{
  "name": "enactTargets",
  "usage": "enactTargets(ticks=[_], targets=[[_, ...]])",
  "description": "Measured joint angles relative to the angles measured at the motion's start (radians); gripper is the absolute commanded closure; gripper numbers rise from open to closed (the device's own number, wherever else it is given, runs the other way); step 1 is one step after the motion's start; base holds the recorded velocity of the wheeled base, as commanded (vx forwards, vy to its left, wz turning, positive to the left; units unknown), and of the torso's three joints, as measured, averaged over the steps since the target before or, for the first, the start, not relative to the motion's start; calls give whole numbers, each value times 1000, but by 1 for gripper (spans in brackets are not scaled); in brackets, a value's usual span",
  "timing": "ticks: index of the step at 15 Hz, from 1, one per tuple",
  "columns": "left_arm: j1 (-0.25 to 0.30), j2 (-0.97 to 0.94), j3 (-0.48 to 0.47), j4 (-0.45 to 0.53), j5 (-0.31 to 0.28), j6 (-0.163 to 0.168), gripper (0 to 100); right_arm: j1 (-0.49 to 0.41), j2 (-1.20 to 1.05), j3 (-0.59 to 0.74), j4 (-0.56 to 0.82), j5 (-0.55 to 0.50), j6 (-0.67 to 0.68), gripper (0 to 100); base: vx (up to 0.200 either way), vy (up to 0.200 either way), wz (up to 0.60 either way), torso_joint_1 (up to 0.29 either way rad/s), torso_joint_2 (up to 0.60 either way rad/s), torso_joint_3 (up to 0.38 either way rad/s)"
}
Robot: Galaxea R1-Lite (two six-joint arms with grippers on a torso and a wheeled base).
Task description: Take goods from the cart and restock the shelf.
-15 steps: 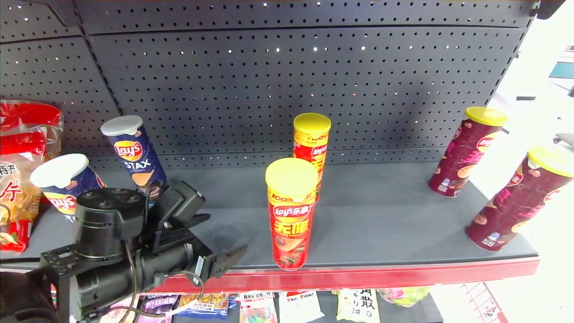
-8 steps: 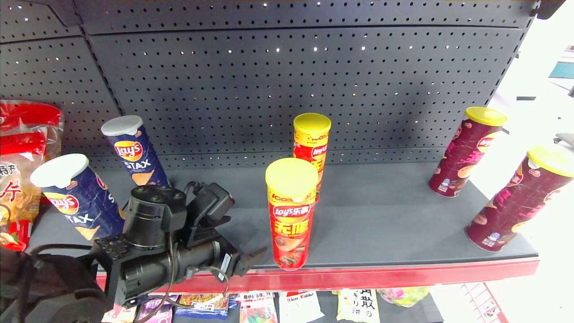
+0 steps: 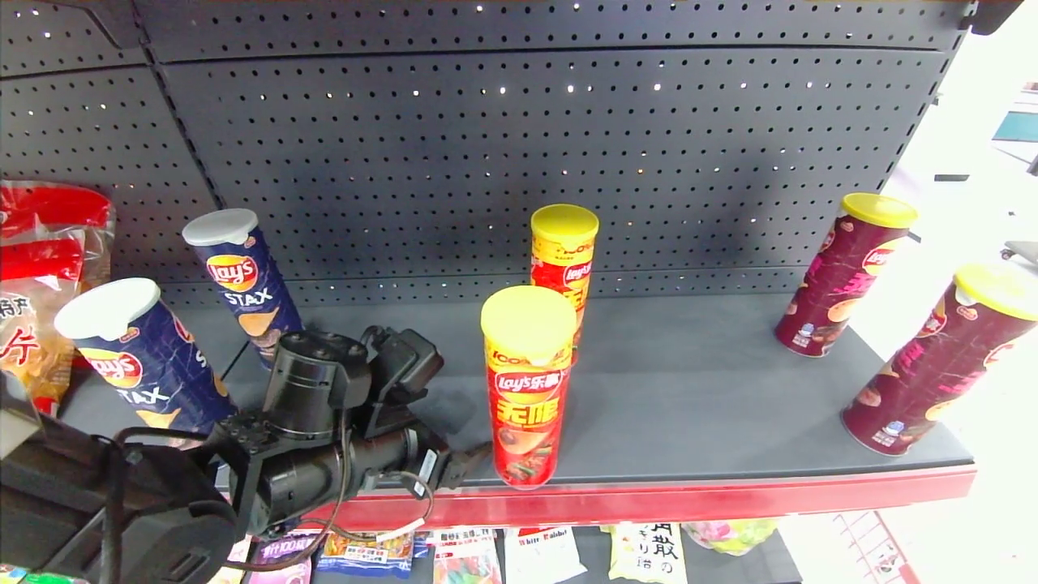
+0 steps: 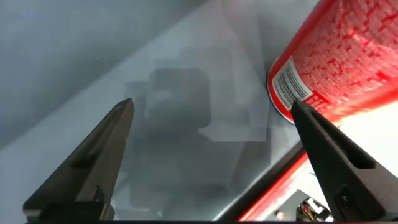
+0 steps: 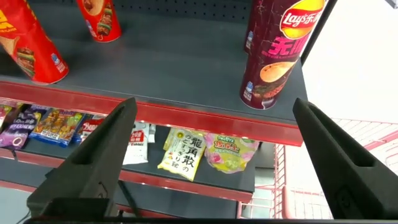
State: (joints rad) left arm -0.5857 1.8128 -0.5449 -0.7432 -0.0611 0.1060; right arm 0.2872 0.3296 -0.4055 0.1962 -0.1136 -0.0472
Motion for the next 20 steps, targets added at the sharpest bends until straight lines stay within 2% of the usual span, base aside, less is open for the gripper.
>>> enactTargets(ticks=[6, 20], targets=[[-6, 31, -48, 0, 0, 0, 0, -2, 0, 2, 0, 0, 0, 0, 0, 0, 0, 0, 0, 0], [-22, 61, -93, -1, -5, 0, 0, -2, 2, 11, 0, 0, 0, 0, 0, 0, 0, 0, 0, 0]])
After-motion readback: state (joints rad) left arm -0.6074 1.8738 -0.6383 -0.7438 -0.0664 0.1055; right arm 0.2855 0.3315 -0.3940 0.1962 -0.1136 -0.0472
